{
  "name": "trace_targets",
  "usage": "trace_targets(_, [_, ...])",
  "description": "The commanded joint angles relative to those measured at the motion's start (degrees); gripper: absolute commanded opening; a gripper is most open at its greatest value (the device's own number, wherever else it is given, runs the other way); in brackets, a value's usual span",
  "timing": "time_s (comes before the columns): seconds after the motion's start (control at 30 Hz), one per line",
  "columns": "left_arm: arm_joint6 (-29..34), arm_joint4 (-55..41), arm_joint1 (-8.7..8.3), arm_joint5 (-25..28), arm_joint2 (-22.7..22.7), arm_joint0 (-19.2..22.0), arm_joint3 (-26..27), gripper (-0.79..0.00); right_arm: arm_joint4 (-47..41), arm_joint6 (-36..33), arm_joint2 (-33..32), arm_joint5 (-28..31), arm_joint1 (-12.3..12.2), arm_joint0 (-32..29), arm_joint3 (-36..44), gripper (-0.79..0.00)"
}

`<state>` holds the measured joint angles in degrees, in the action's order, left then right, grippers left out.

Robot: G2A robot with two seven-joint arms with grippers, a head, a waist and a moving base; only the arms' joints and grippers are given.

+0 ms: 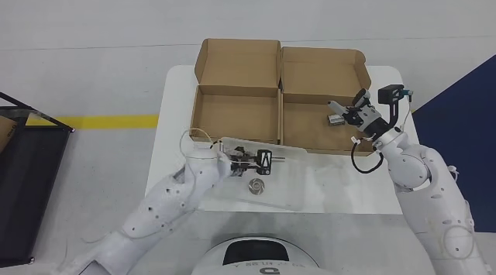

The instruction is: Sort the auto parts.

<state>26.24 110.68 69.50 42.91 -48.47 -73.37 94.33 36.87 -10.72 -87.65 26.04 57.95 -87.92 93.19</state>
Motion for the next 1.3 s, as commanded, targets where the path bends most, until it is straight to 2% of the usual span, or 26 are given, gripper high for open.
trace_targets(0.0, [-3.8, 0.5, -1.17, -1.0, -3.6, -2.8, 3.5, -0.785, 0.0, 0.0, 0.0, 0.0, 0.0, 0.0, 0.0, 0.000])
trace_targets(0.17, [-11.6, -1.2, -3.25, -2.8, -12.7, -7.5, 7.4, -0.785, 0.0, 0.0, 0.0, 0.0, 0.0, 0.0, 0.0, 0.000])
trace_targets(0.37, [-20.1, -3.8, -4.92, -1.5, -20.0, -12.1, 11.7, -0.785, 0.0, 0.0, 0.0, 0.0, 0.0, 0.0, 0.0, 0.000])
trace_targets(0.43, [-20.5, -4.3, -5.12, -0.1, -20.4, -12.6, 12.1, -0.785, 0.0, 0.0, 0.0, 0.0, 0.0, 0.0, 0.0, 0.000])
trace_targets(0.77, [-20.5, -4.3, -5.12, -0.1, -20.4, -12.6, 12.1, -0.785, 0.0, 0.0, 0.0, 0.0, 0.0, 0.0, 0.0, 0.000])
trace_targets(0.87, [-21.2, -9.4, -5.04, -2.9, -23.1, -11.7, 10.6, -0.785, 0.0, 0.0, 0.0, 0.0, 0.0, 0.0, 0.0, 0.000])
trace_targets(0.97, [-25.3, -23.5, -5.09, 3.8, -26.3, -9.5, 6.8, -0.785, 0.0, 0.0, 0.0, 0.0, 0.0, 0.0, 0.0, 0.000])
trace_targets(1.07, [-24.6, -41.3, -5.18, 13.4, -28.5, -5.1, -0.2, -0.785, 0.0, 0.0, 0.0, 0.0, 0.0, 0.0, 0.0, 0.000])
trace_targets(1.1, [-24.4, -48.2, -5.23, 15.1, -27.8, -3.7, -2.9, -0.785, 0.0, 0.0, 0.0, 0.0, 0.0, 0.0, 0.0, 0.000])
trace_targets(1.17, [-21.6, -61.6, -5.70, 15.1, -24.4, -0.6, -6.6, -0.785, 0.0, 0.0, 0.0, 0.0, 0.0, 0.0, 0.0, 0.000])
trace_targets(1.27, [-14.1, -82.7, -6.91, 15.1, -18.5, 4.3, -11.2, -0.785, 0.0, 0.0, 0.0, 0.0, 0.0, 0.0, 0.0, 0.000])
